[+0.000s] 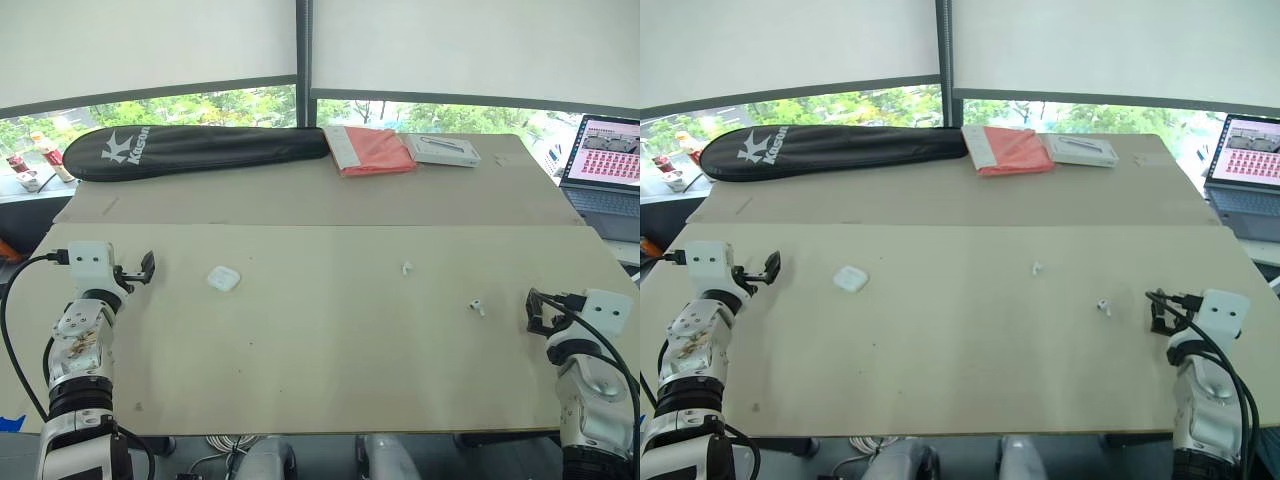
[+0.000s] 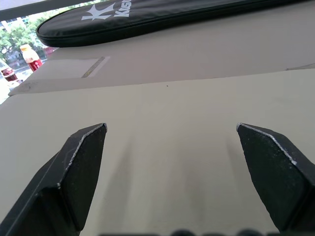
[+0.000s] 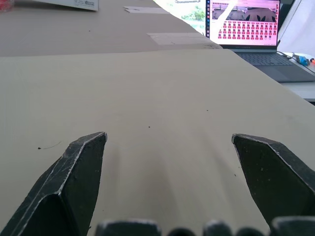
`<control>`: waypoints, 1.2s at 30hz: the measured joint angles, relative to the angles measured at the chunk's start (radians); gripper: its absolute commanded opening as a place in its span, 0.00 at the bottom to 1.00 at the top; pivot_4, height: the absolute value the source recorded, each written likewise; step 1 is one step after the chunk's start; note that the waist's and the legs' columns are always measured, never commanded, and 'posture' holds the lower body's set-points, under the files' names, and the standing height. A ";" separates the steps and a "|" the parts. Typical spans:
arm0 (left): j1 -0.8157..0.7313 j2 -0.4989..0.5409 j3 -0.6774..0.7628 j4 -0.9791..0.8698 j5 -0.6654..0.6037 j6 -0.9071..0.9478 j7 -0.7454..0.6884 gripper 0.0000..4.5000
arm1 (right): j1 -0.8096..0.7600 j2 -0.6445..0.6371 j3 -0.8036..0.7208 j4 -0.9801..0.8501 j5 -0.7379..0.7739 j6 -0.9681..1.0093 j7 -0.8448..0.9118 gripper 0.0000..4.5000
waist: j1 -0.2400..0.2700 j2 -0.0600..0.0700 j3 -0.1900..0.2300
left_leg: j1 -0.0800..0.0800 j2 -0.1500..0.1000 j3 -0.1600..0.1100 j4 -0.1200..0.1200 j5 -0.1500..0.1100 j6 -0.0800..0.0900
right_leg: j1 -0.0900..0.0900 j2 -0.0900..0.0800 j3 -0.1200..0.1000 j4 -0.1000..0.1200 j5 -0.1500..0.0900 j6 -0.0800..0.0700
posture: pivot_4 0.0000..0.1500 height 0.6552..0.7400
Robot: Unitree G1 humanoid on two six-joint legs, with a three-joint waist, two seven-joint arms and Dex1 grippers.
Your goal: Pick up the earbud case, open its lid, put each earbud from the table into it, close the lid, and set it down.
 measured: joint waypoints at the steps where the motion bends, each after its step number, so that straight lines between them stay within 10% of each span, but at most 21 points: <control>1: 0.000 0.000 0.000 0.000 0.000 0.000 0.000 0.99 | 0.000 0.000 0.000 0.000 0.000 0.000 0.000 1.00 | 0.000 0.000 0.000 | 0.000 0.000 0.000 0.000 0.000 0.000 | 0.000 0.000 0.000 0.000 0.000 0.000 | 1.00 1.00; 12: 0.011 0.002 0.005 -0.042 -0.025 0.019 -0.024 0.99 | -0.005 -0.001 0.002 -0.001 -0.015 -0.001 -0.020 1.00 | -0.001 0.000 0.000 | 0.000 0.000 0.000 0.000 0.000 0.000 | 0.000 0.000 0.000 0.000 0.000 0.000 | 1.00 1.00; 25: 0.281 0.041 -0.043 -0.735 -0.287 0.427 -0.230 0.99 | -0.246 -0.056 0.318 -0.145 0.115 0.155 0.395 1.00 | -0.002 0.000 0.000 | -0.001 0.001 0.000 -0.001 0.000 0.000 | -0.003 0.001 0.001 0.001 -0.001 -0.001 | 1.00 1.00; 36: 0.229 0.047 -0.213 -0.622 -0.196 0.458 -0.295 0.99 | -0.386 -0.033 0.565 -0.320 0.309 0.429 0.706 1.00 | 0.005 0.000 0.000 | -0.005 0.000 0.000 0.000 0.000 -0.001 | -0.006 0.002 0.000 0.001 0.000 -0.002 | 1.00 1.00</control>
